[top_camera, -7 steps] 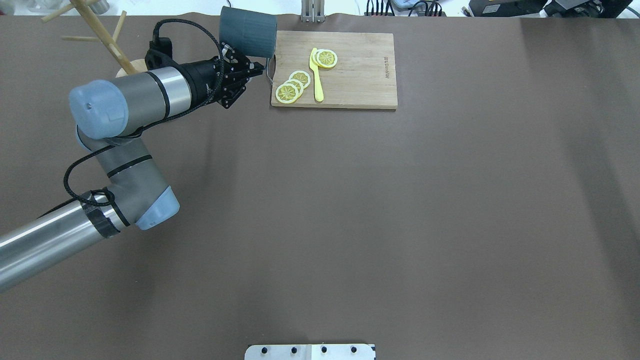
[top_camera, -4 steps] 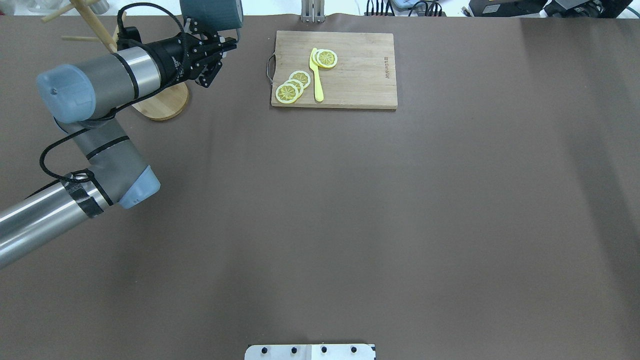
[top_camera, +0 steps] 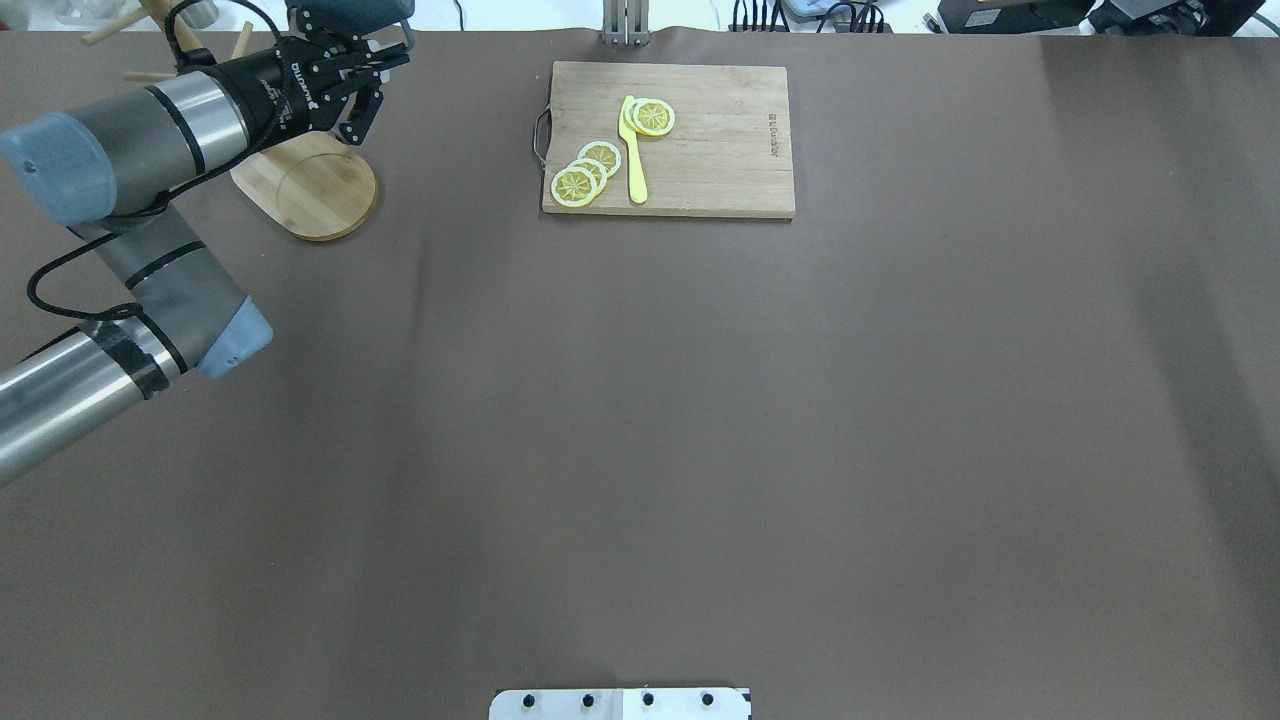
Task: Hang cup on storage rack
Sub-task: 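Lift the teal mug with the left gripper toward the wooden mug stand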
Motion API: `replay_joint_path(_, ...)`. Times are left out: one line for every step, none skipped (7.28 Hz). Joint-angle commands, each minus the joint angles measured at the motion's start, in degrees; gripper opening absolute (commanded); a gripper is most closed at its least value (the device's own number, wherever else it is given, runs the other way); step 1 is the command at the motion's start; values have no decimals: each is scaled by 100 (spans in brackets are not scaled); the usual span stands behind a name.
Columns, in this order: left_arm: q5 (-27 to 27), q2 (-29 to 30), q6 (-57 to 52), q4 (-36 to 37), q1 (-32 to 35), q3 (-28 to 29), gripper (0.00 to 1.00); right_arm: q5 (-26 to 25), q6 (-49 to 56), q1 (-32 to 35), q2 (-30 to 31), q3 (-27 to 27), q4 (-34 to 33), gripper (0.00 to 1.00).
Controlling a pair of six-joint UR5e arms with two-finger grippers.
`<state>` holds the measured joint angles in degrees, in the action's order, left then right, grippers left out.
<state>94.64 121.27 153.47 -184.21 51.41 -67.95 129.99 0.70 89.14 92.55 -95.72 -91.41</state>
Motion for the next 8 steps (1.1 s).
replay_joint_path(221,2,157,-474,211,378,0,0,0,-2,0,-9,0,100)
replay_joint_path(352,-7,157,-632,290,518,0,0,0,-2,0,-26,0,100)
replay_joint_path(597,-7,157,-947,473,815,0,0,0,-2,0,-26,0,100)
replay_joint_path(704,-7,131,-1194,545,1071,0,0,0,-2,0,-26,0,100)
replay_joint_path(705,-7,114,-1379,554,1256,0,0,0,-2,0,-43,0,100)
replay_joint_path(705,2,105,-1389,563,1275,0,0,0,-2,0,-52,0,100)
replay_joint_path(696,28,105,-1389,572,1336,0,0,0,-2,0,-44,0,100)
replay_joint_path(696,46,105,-1389,607,1372,0,0,0,-2,0,-52,0,100)
